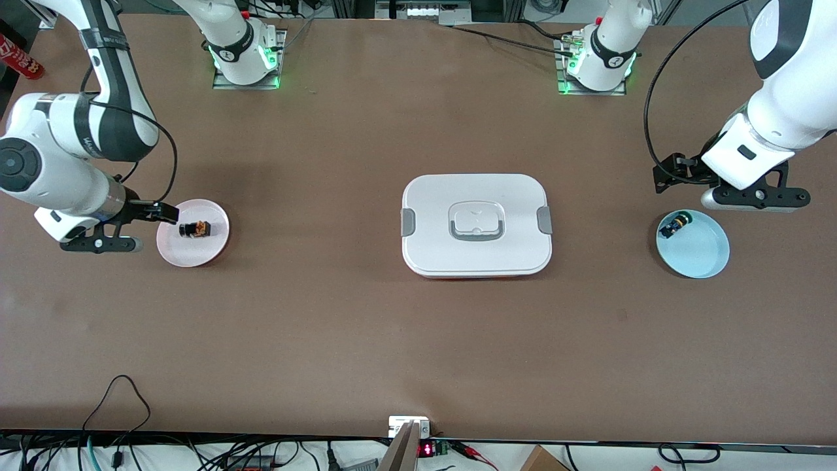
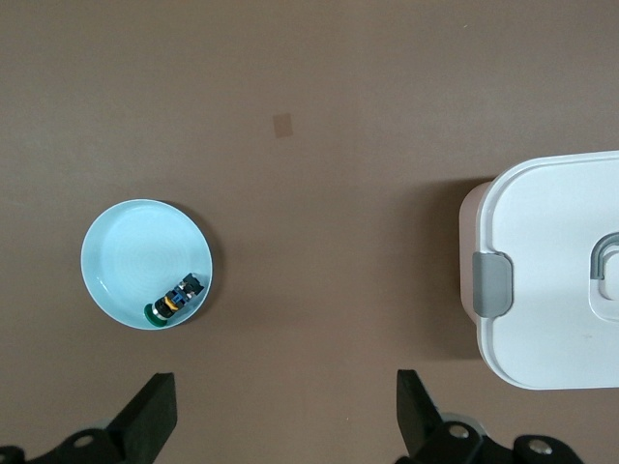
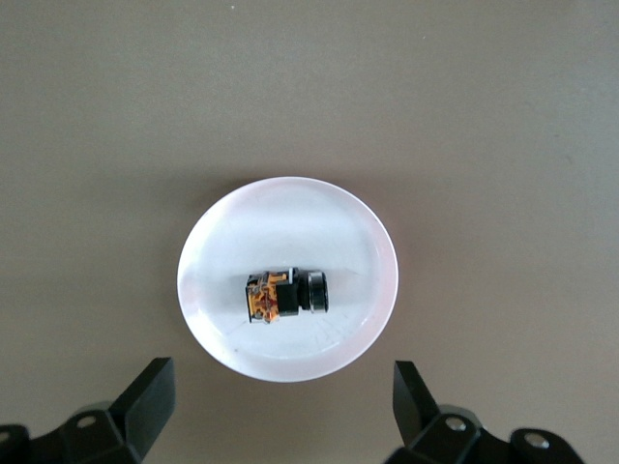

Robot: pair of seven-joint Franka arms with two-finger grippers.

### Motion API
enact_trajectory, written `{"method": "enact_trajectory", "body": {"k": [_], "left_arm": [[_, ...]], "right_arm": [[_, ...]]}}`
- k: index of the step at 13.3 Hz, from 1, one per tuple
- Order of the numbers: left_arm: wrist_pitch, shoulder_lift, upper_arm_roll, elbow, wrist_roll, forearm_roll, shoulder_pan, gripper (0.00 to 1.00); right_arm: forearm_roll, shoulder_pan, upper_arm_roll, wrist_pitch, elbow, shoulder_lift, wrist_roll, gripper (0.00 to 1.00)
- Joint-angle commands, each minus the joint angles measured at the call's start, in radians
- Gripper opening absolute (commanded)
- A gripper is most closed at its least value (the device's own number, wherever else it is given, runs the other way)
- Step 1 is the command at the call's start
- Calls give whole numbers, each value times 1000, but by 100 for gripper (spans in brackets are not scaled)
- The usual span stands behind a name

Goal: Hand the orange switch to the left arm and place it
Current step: 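Lower the right gripper over the orange switch on the white plate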

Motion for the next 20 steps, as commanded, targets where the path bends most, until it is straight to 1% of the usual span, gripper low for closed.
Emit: {"method": "enact_trajectory", "body": {"k": [1,4,7,13,16,20], "left_arm": [[-21,7,-4,25,-4,-11,3,100],[-21,7,-4,27,-4,-11,1,100],[-21,7,-4,27,-4,-11,1,100],[-21,7,-4,28,-4,-11,1,100],[-21,7,-4,27,-4,-11,1,100],[-21,7,-4,28,-4,-11,1,100]], "right_arm": [[-21,-15,2,106,-80,-4,-10,100],[-21,-20,2,149,-81,52,-16,100],[-16,-46,4,239,-120,92,-96,100],[-4,-41,7,319,-129,163,-84,100],[-1,-37,7,338,-129,183,-84,100],[18,-37,7,338,-157,198,-82,100]]}}
